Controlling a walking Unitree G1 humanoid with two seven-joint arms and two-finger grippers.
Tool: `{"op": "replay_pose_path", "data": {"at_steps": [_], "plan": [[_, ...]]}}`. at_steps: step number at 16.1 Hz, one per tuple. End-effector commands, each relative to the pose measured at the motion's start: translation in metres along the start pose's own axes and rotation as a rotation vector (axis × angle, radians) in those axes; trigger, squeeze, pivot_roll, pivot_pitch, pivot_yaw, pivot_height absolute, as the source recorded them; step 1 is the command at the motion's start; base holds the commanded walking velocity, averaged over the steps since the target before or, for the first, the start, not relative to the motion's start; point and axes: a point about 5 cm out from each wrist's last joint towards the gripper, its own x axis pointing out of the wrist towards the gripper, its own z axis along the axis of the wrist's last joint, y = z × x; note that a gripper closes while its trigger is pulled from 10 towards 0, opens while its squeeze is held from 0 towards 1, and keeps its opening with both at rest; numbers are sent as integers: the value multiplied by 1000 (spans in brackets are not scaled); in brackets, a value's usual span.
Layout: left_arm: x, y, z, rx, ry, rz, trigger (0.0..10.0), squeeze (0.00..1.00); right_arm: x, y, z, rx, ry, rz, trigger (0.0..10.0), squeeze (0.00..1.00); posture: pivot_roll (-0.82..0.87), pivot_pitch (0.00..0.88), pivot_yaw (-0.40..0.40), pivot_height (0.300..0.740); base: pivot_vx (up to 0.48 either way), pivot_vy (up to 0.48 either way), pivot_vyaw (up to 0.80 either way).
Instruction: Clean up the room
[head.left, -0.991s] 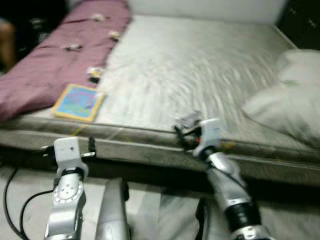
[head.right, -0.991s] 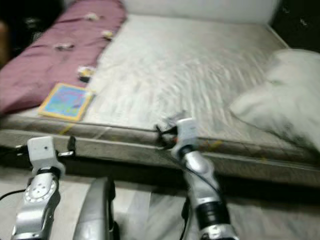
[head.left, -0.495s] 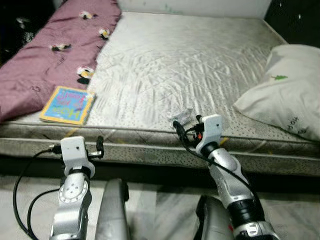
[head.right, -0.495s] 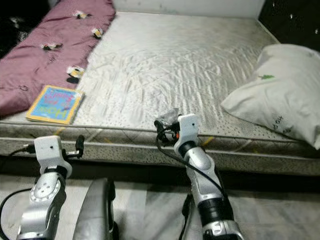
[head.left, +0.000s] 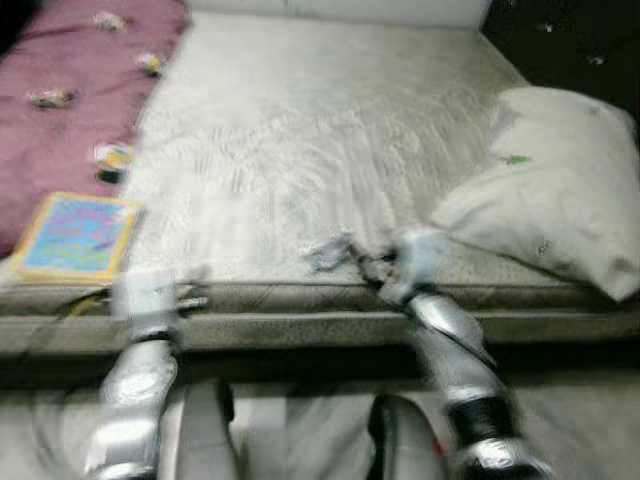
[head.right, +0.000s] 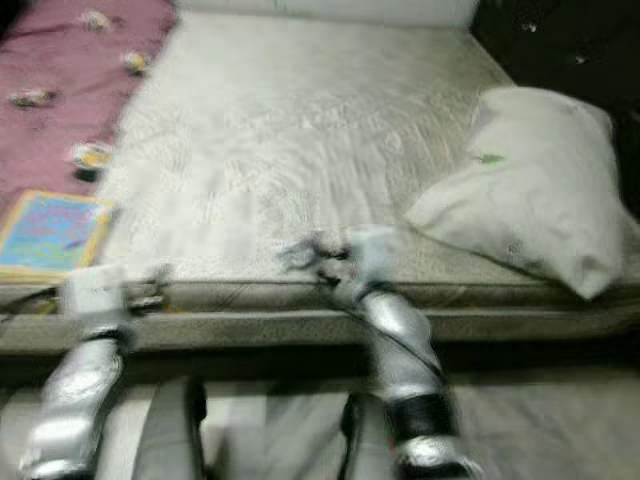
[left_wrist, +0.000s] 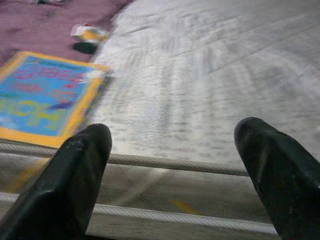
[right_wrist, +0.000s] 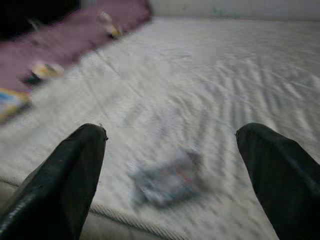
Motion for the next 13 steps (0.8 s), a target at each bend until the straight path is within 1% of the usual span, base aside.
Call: {"op": "replay_pose_path", "data": {"at_steps": [1,3,4,5,6,8,10,11,12,13], "plan": [[2,-15,6,-18,-18,-42,10000,0,-8,-18,-2,-21,16,-48,10000,0,67,0,-48,542,0,0,0],[2,-14,5,-8,-8,-27,10000,0,-8,-16,-3,-34,15,-33,10000,0,64,0,-48,542,0,0,0],[2,-16,6,-19,-1,-31,10000,0,-8,-15,-3,-54,17,-18,10000,0,68,0,-52,542,0,0,800],[3,-18,9,-28,-14,-40,10000,0,-8,-15,-4,-54,23,-18,10000,0,73,0,-55,542,0,0,800],[2,-18,8,-17,-7,-38,10000,0,-8,-14,-6,-42,29,-16,10000,0,80,0,-58,542,0,0,519],[-2,-14,5,-11,9,-27,10000,0,-8,-13,-9,-39,39,-9,10000,0,99,0,-58,542,0,0,0],[-10,-6,2,-6,22,-18,10000,0,-8,-10,-12,-15,49,-1,10000,0,118,5,-49,542,0,0,0],[-13,-4,2,-11,21,-34,10000,0,-7,-10,-14,-8,50,-7,10000,0,124,10,-48,542,0,0,0],[-15,-2,2,0,24,-35,10000,0,-6,-8,-14,-4,48,-7,10000,0,131,14,-40,542,0,0,0],[-14,-1,4,1,20,-39,10000,0,-6,-7,-14,-3,46,-7,10000,0,132,15,-34,542,345,0,0]]}}
